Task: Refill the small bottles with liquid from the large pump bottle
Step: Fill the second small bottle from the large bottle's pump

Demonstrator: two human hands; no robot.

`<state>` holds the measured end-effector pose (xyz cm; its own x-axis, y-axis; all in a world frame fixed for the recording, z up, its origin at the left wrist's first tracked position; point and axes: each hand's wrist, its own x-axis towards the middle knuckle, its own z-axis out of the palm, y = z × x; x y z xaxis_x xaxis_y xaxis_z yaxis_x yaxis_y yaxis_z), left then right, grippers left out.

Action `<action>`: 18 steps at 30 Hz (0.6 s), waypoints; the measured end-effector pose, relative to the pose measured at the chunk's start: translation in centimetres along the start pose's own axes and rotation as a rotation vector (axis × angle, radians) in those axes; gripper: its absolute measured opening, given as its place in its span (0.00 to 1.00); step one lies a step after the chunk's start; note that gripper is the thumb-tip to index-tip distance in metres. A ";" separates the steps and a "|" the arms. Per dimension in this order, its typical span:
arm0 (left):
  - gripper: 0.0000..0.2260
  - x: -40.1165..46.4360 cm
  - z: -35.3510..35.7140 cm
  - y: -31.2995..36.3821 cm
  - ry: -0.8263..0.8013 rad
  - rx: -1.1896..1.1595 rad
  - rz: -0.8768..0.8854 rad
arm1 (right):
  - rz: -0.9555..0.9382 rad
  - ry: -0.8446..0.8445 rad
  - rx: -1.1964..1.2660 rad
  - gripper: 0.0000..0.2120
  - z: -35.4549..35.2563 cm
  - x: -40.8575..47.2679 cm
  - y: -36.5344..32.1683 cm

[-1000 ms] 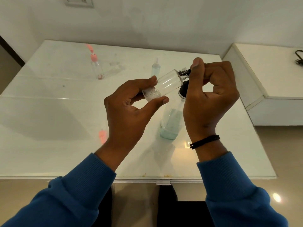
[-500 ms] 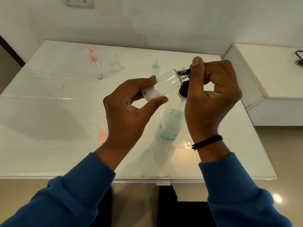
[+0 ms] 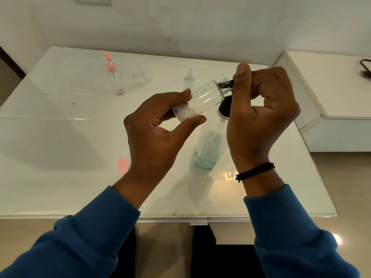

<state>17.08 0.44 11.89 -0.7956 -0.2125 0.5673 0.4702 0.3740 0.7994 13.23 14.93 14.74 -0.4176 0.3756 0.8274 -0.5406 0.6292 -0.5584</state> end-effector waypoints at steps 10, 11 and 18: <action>0.19 0.0 -0.1 0.0 -0.002 -0.004 0.007 | 0.040 -0.005 0.016 0.15 0.1 -0.5 0.0; 0.19 0.1 -0.1 0.0 -0.001 -0.005 0.007 | 0.043 -0.003 0.018 0.15 0.1 -0.4 0.0; 0.19 0.1 -0.3 0.0 -0.006 -0.008 -0.003 | 0.066 -0.013 0.042 0.14 0.1 -0.7 -0.2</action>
<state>17.11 0.18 11.94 -0.7991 -0.2080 0.5641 0.4711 0.3662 0.8025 13.48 14.48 14.26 -0.4622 0.4062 0.7883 -0.5421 0.5741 -0.6137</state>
